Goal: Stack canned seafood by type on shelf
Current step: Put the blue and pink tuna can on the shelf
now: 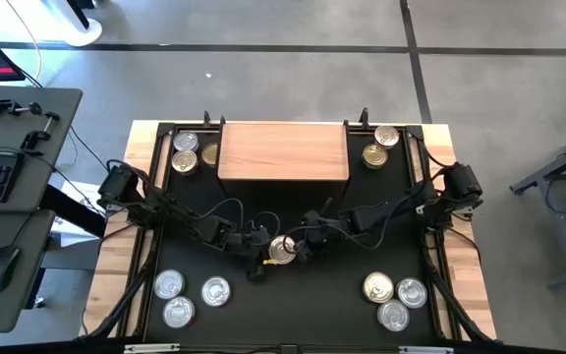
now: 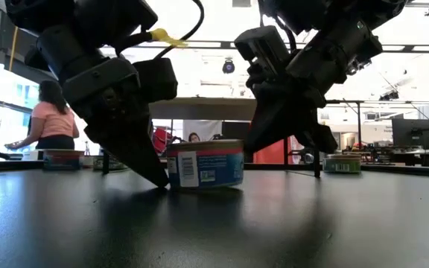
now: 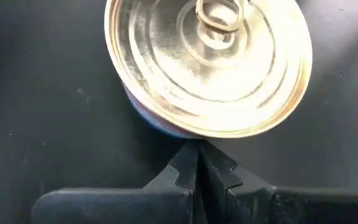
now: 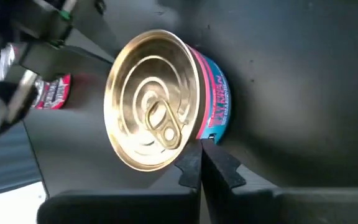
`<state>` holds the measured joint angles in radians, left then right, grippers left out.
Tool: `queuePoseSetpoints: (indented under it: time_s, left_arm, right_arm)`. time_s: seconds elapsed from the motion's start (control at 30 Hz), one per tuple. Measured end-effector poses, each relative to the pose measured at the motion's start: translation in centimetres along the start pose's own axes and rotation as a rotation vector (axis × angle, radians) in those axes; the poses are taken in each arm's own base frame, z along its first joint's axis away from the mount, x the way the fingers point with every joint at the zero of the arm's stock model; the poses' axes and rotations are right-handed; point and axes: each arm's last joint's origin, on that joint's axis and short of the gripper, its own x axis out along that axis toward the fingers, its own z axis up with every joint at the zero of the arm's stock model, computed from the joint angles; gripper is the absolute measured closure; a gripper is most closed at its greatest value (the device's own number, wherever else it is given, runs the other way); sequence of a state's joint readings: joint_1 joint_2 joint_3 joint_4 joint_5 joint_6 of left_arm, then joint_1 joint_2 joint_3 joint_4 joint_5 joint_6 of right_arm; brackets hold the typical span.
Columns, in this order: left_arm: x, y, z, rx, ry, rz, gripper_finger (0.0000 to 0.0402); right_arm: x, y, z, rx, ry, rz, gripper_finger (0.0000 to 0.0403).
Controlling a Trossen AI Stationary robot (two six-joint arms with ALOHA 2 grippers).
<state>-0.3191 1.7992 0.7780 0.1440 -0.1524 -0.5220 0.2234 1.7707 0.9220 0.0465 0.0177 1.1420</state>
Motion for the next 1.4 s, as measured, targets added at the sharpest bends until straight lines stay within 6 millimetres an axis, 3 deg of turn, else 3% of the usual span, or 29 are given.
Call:
queuePoseSetpoints:
  time_s: [0.8, 1.0, 1.27, 1.4]
  left_arm:
    - [0.3, 0.4, 1.0, 0.076, -0.016, 0.026, 0.0402]
    - [0.5, 1.3, 2.1, 0.043, -0.092, 0.092, 0.0401]
    - [0.6, 2.6, 3.2, -0.003, -0.119, 0.055, 0.0401]
    - [0.4, 2.5, 2.9, 0.004, -0.065, 0.002, 0.0401]
  right_arm:
    - [-1.8, 5.7, 2.6, -0.103, -0.042, 0.101, 0.0403]
    - [-1.7, 5.6, 2.5, -0.122, -0.031, 0.078, 0.0403]
    - [-1.6, 5.2, 2.8, -0.143, -0.067, 0.030, 0.0403]
    - [-3.4, 5.7, 3.7, -0.215, -0.114, 0.052, 0.0403]
